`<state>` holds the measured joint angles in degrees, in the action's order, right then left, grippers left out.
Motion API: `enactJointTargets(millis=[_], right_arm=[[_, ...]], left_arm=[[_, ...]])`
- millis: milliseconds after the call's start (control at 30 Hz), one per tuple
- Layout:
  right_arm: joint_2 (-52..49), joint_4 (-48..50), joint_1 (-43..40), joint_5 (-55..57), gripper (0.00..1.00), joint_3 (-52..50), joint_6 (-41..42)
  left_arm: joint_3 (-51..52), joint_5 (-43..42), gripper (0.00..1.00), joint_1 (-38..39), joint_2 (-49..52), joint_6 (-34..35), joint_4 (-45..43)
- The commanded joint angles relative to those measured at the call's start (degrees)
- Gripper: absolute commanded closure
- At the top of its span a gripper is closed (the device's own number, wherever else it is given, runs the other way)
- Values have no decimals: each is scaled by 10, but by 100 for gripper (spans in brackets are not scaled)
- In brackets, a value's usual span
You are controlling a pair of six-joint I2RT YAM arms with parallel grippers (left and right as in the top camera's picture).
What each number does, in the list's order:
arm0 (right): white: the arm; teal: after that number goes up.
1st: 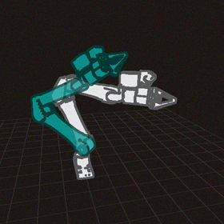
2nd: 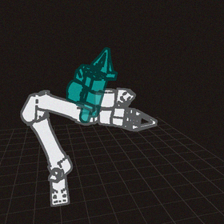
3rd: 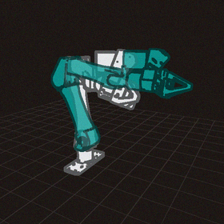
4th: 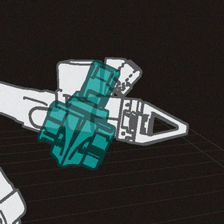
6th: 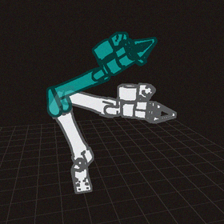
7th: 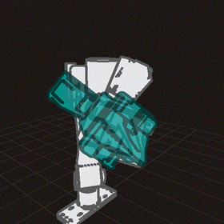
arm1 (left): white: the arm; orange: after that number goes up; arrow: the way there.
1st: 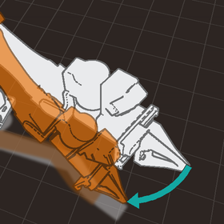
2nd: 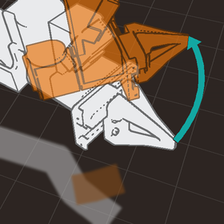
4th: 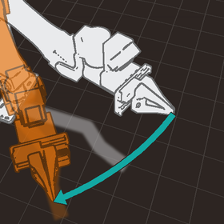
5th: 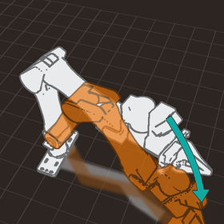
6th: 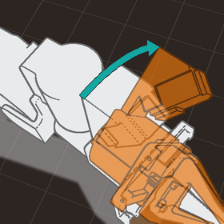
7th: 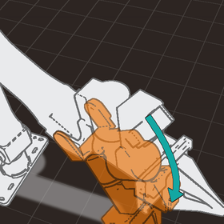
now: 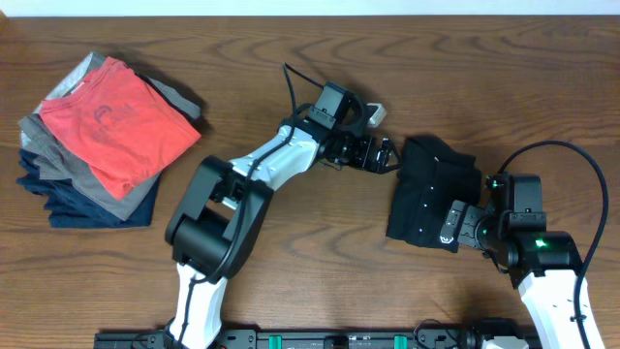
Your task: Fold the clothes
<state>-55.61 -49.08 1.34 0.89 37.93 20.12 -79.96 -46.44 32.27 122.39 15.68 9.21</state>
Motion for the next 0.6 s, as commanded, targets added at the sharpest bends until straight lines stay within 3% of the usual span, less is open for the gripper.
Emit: enactJointTargets(millis=[0,467,567], right_arm=[[6,-5,-6,-18,1,9,9],[6,-30,-39,19,1,12,49],[6,-36,-39,19,1,12,49]], left_arm=[[-2,-10,1,12,31,26,-19],[-2,10,0,66,65,78,-154],[-2,44,6,79,65,82,-158]])
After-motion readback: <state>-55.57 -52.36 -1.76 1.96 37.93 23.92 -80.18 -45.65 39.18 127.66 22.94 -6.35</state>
